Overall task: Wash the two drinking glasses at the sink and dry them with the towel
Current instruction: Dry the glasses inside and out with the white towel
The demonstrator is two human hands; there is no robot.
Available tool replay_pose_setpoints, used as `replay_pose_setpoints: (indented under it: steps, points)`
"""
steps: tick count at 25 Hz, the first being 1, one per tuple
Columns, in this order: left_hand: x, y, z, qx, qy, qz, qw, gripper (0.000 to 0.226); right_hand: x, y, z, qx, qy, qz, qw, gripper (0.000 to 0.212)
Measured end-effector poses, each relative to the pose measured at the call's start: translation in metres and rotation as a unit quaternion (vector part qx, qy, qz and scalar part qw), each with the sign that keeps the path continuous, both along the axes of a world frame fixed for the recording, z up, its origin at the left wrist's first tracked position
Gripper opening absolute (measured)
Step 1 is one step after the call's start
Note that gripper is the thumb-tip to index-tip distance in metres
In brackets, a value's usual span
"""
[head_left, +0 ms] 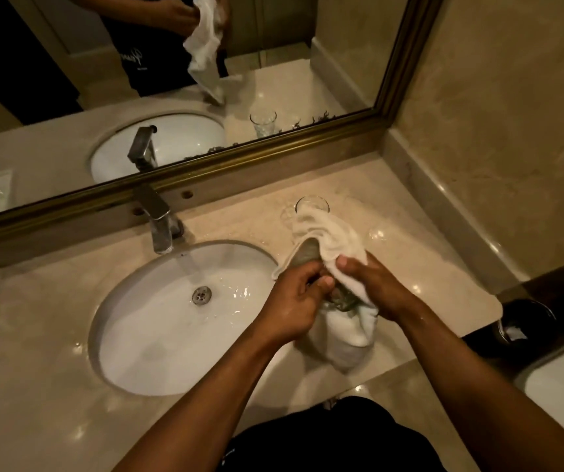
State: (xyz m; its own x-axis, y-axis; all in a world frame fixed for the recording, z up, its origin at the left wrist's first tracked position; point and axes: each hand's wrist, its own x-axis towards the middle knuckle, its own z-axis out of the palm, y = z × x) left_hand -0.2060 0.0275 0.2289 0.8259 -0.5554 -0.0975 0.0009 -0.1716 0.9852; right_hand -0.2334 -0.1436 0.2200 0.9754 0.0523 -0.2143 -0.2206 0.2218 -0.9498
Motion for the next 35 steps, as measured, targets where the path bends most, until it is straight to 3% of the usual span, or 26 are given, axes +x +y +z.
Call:
replay_pose_setpoints:
  steps: [3, 6, 9, 11, 13, 15, 17, 19, 21, 24, 27, 31, 35]
  points:
    - [0.006, 0.006, 0.015, 0.019, -0.113, -0.056, 0.992, 0.014, 0.01, -0.005, 0.014, 0.216, 0.106, 0.013, 0.97, 0.066]
    - [0.015, 0.017, 0.028, 0.061, -0.183, -0.115, 0.974, 0.011, 0.016, -0.001, 0.014, 0.243, 0.14, 0.035, 0.959, 0.063]
    - [0.03, 0.029, 0.028, 0.12, -0.157, -0.111, 0.974, 0.008, 0.019, 0.01, 0.005, 0.232, 0.141, 0.052, 0.961, 0.07]
    - [0.036, 0.036, 0.026, 0.134, -0.102, -0.103, 0.98, 0.007, 0.019, 0.014, -0.005, 0.174, 0.105, 0.027, 0.979, 0.076]
    - [0.04, 0.039, 0.025, 0.113, -0.016, -0.101, 0.988, 0.013, 0.021, 0.021, -0.007, 0.03, 0.034, -0.011, 0.999, 0.065]
    - [0.041, 0.044, 0.026, 0.098, 0.057, -0.117, 0.987, 0.019, 0.023, 0.032, -0.002, -0.102, -0.03, -0.001, 0.994, 0.058]
    - [0.041, 0.047, 0.025, 0.088, 0.061, -0.115, 0.988, 0.025, 0.026, 0.04, -0.003, -0.153, -0.041, 0.02, 0.987, 0.058]
    - [0.04, 0.046, 0.019, 0.056, 0.039, -0.081, 0.994, 0.025, 0.03, 0.038, -0.001, -0.091, -0.015, 0.026, 0.995, 0.054]
    - [0.037, 0.045, 0.017, 0.033, 0.028, -0.07, 0.997, 0.017, 0.034, 0.03, 0.003, 0.061, 0.054, 0.05, 0.995, 0.058]
    - [0.039, 0.043, 0.022, 0.045, -0.002, -0.095, 0.994, 0.015, 0.04, 0.027, -0.001, 0.234, 0.178, 0.016, 0.956, 0.038]
    - [0.047, 0.046, 0.031, 0.1, -0.071, -0.152, 0.981, 0.014, 0.047, 0.029, -0.026, 0.315, 0.211, -0.053, 0.924, 0.053]
    - [0.056, 0.056, 0.026, 0.151, -0.055, -0.165, 0.973, 0.015, 0.035, 0.033, -0.019, 0.251, 0.147, 0.019, 0.957, 0.046]
    - [0.052, 0.059, 0.019, 0.136, 0.013, -0.146, 0.98, 0.038, 0.036, 0.044, -0.006, -0.052, 0.01, 0.041, 0.998, 0.055]
